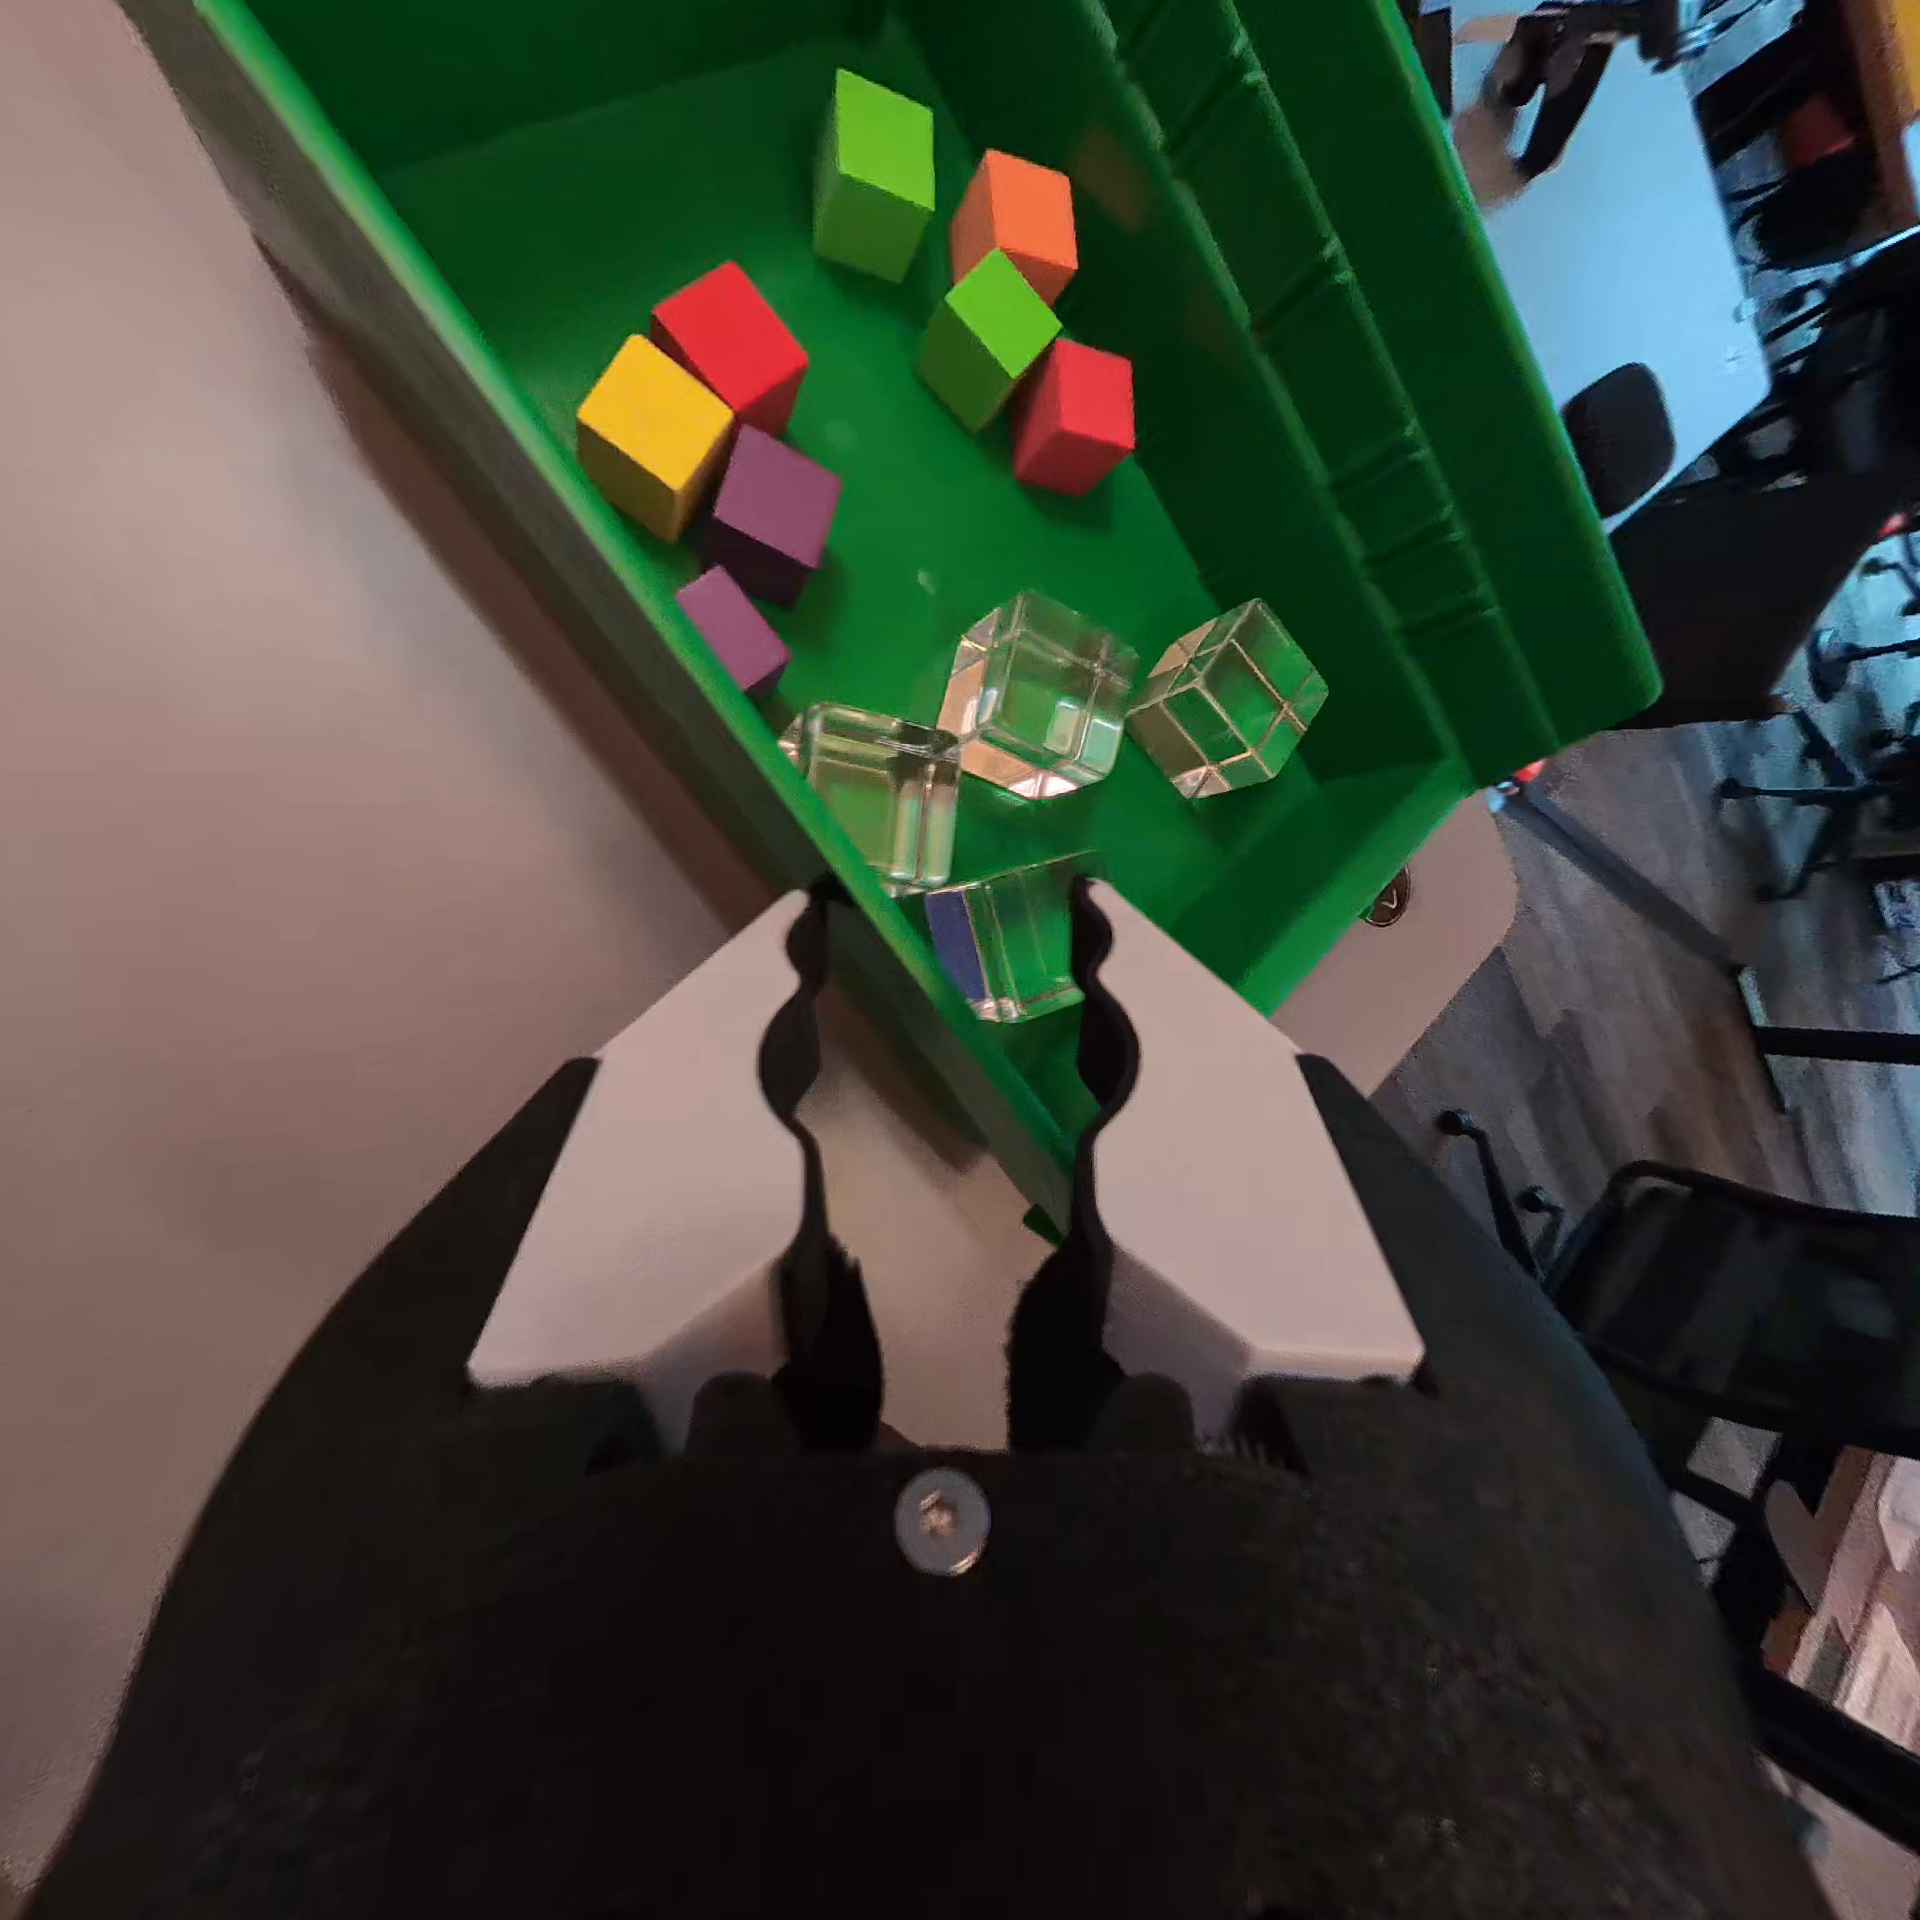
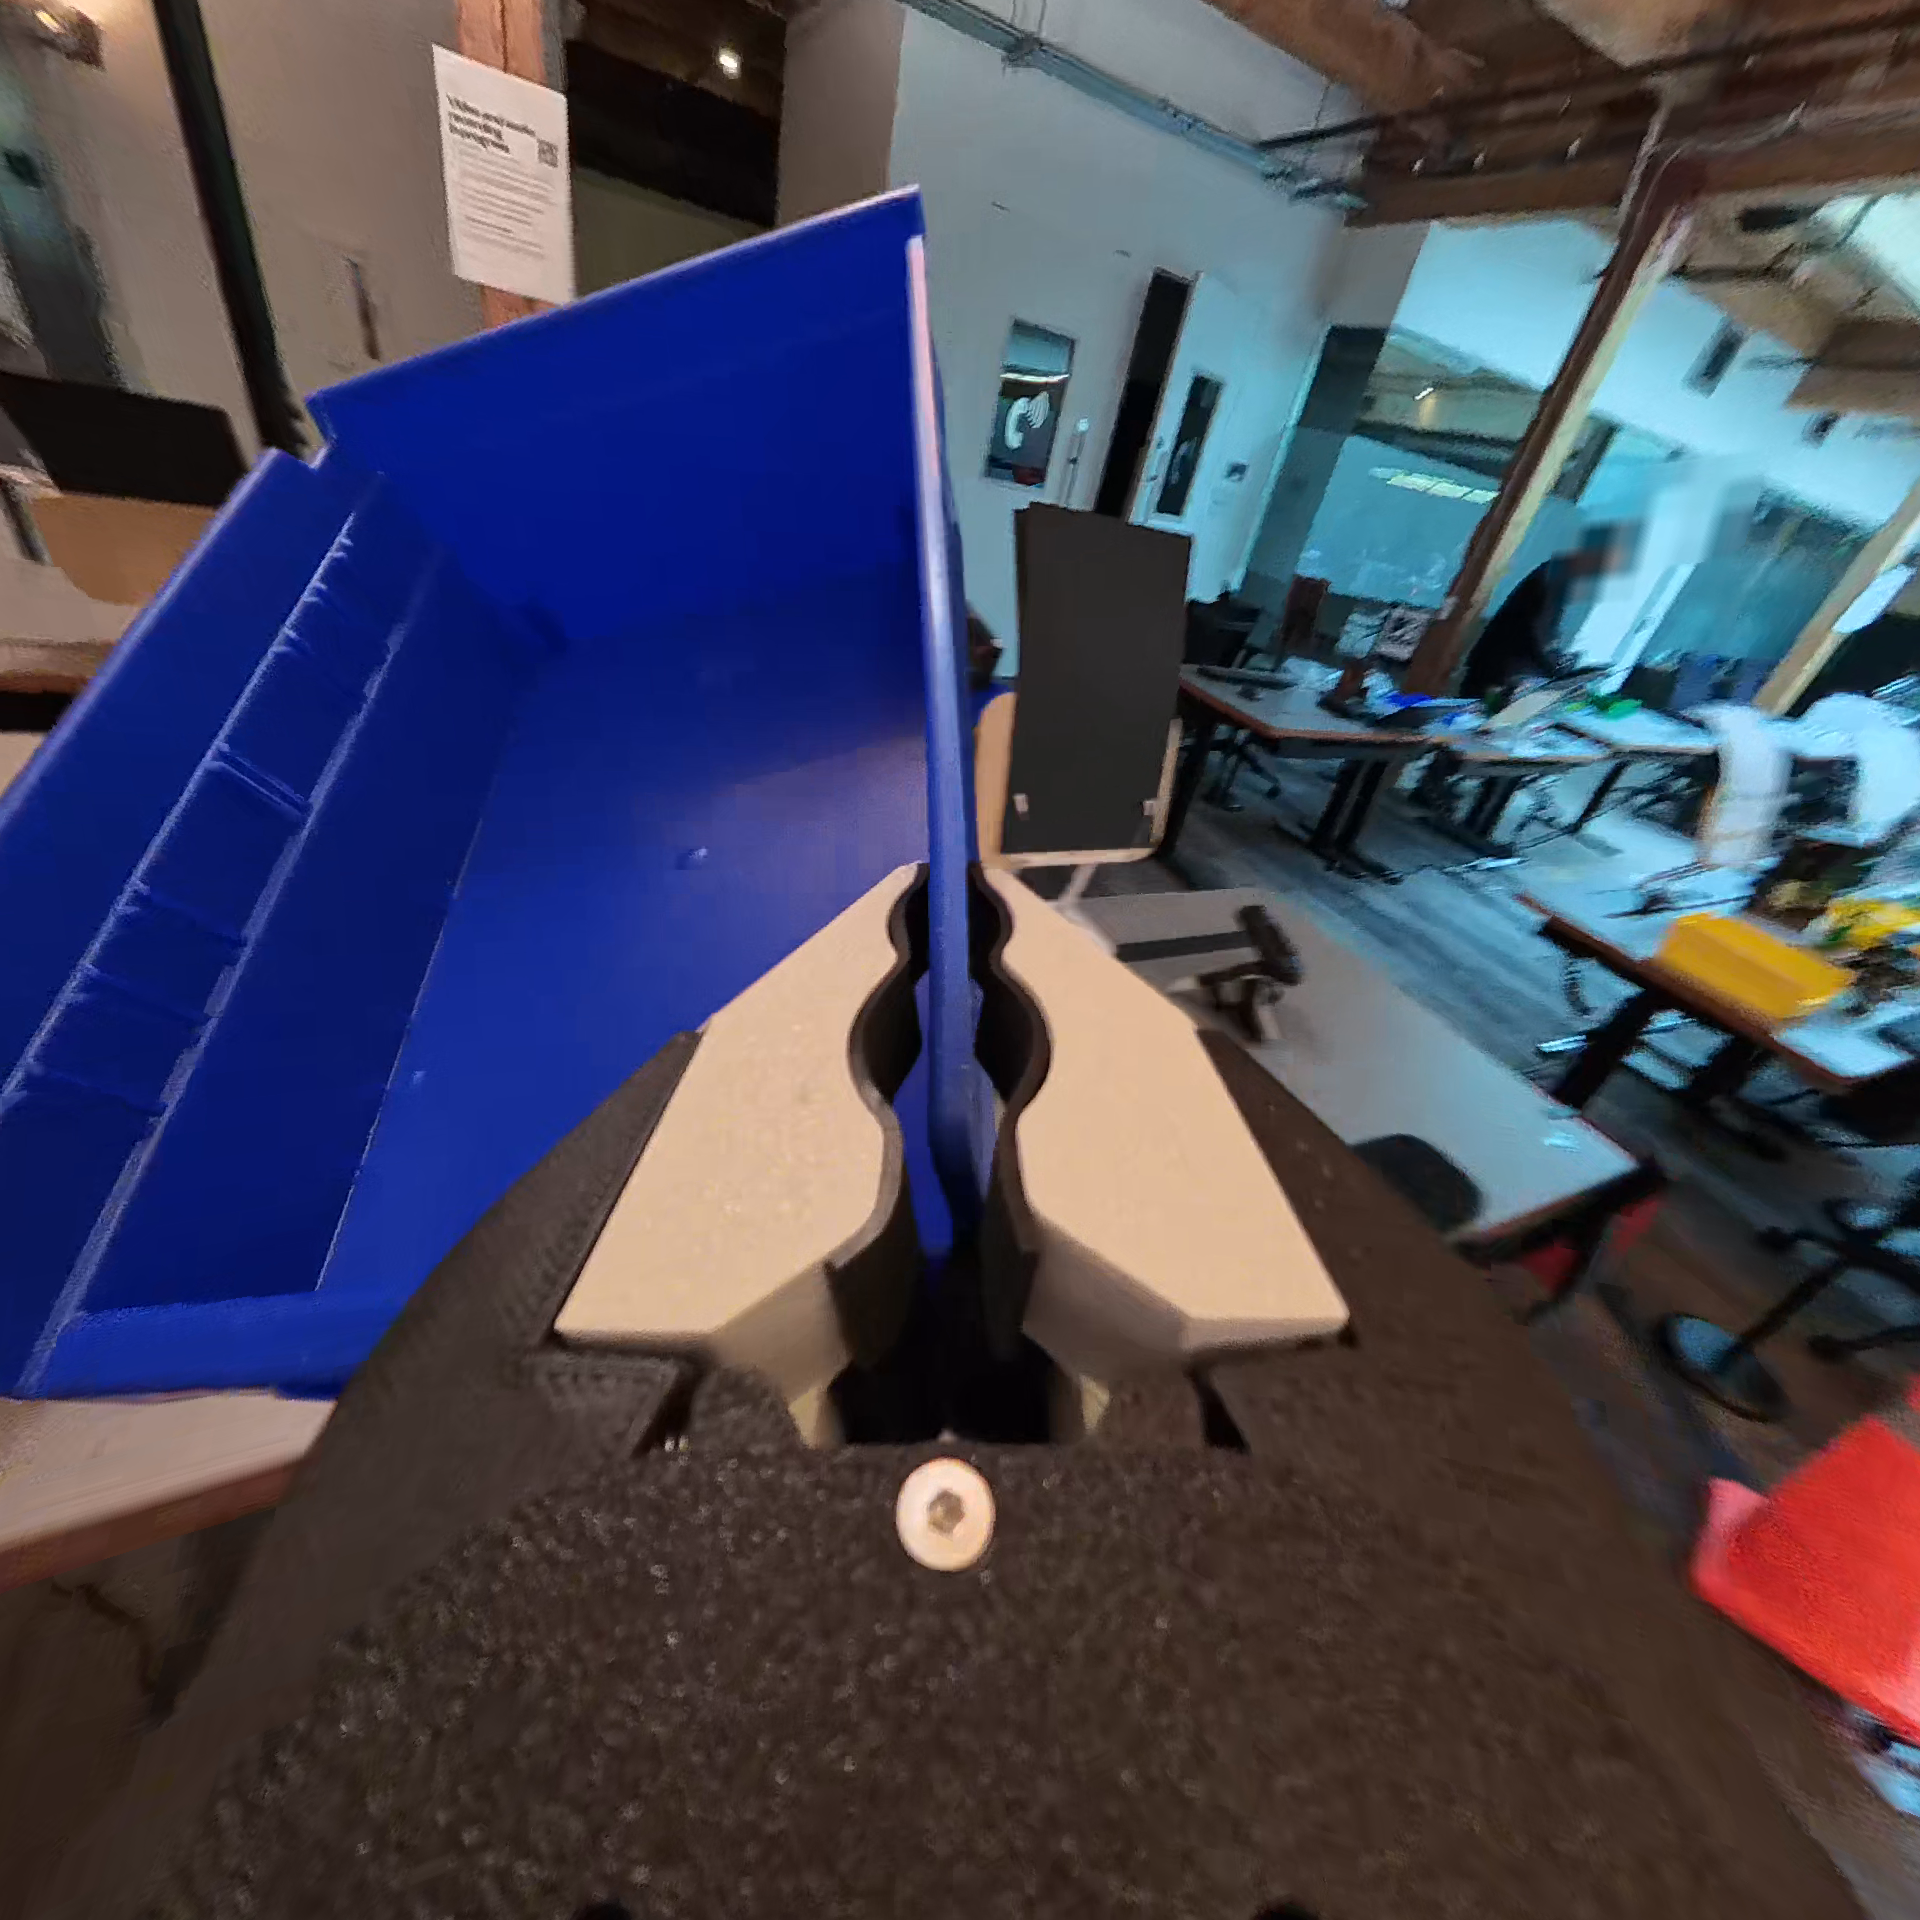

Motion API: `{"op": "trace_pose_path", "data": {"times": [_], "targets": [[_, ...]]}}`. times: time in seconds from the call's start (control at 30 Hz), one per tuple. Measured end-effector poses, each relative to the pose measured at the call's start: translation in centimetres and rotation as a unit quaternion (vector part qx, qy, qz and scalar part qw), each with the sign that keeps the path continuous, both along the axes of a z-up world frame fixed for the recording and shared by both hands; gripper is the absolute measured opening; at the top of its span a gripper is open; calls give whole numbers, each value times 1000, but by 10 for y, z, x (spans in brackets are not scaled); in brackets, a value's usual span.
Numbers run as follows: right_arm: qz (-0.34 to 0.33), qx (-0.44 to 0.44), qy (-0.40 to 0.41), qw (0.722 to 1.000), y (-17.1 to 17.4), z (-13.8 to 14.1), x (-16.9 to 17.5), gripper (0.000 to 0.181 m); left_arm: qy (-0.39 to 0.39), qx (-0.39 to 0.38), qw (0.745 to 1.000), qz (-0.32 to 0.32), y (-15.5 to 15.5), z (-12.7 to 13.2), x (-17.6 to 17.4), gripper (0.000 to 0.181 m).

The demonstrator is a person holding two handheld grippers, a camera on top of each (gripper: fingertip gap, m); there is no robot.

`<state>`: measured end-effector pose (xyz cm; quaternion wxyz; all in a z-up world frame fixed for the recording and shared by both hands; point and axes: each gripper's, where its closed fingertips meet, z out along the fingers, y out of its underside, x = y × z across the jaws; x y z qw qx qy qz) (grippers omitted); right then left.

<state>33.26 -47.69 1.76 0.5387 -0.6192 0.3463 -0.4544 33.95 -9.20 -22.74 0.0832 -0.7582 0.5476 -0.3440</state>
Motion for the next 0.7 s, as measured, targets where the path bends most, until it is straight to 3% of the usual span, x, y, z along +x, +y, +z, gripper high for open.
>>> {"op": "trace_pose_path", "data": {"times": [0.03,0.17,0.37,0.57,0.7], "targets": [[17,22,16,999,14,-4,23,5,7,13,1000,-2,8,-2,-3,23],[96,82,92,988,98,-26,121,4,12,-8,1000,15,17,-3,-19,18],[197,117,206,952,269,-74,242,6,38,21,998,44,19,-3,-57,14],[252,86,278,923,410,-131,310,5,95,49,989,107,13,-5,-115,10],[272,36,298,914,473,-183,318,5,124,40,976,172,9,-5,-136,7]]}}
